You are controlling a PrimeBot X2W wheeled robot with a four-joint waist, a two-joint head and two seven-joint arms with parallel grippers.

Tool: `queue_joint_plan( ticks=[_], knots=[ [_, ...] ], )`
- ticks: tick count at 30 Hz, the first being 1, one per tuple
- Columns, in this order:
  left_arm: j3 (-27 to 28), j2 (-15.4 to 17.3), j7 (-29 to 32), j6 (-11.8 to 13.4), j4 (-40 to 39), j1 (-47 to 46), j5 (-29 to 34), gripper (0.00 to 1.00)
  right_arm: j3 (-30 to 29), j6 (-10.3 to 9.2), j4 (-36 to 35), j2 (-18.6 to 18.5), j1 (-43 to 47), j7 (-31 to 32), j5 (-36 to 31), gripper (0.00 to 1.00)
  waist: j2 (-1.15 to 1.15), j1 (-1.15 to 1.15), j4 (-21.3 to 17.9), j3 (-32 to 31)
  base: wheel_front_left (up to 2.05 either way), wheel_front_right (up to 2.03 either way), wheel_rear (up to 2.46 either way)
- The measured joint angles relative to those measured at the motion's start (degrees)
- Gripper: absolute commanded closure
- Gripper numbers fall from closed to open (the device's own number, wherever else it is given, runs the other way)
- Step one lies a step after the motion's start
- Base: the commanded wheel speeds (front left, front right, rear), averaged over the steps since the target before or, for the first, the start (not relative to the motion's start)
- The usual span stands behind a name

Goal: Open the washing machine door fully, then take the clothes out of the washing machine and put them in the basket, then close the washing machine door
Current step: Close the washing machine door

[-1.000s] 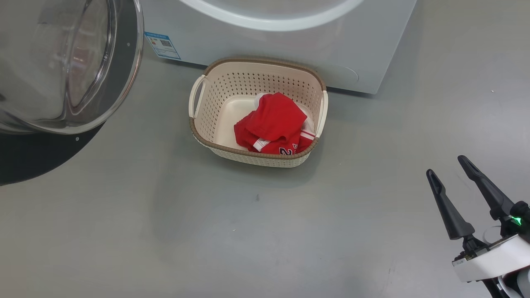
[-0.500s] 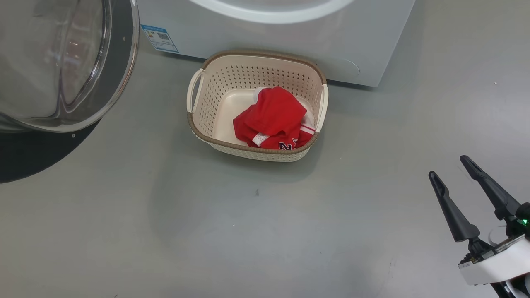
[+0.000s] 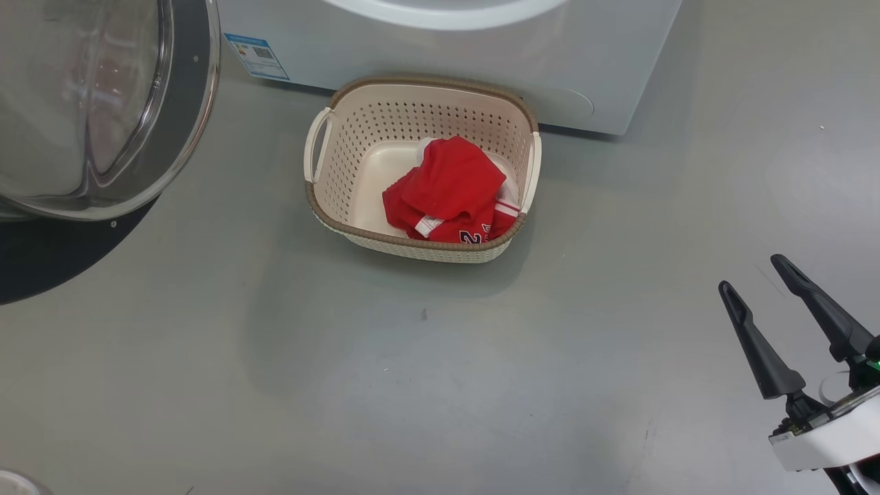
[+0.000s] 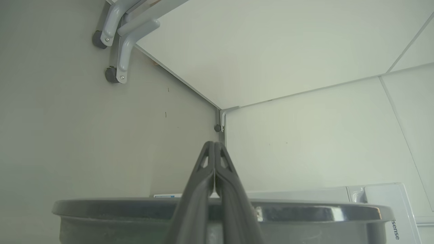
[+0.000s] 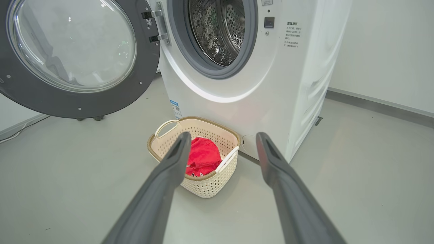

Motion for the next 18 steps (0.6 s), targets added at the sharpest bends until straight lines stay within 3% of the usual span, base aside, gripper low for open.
queue_joint_plan(
  ticks=[18],
  knots=[
    [4.3,-1.8,6.7,0.0,1.1,-5.0,1.5,1.00,-0.2,0.00,-0.3,-0.4,0.2,0.0,0.4,0.00,0.00,0.00,0.3,-0.3,0.00,0.00,0.00]
  ],
)
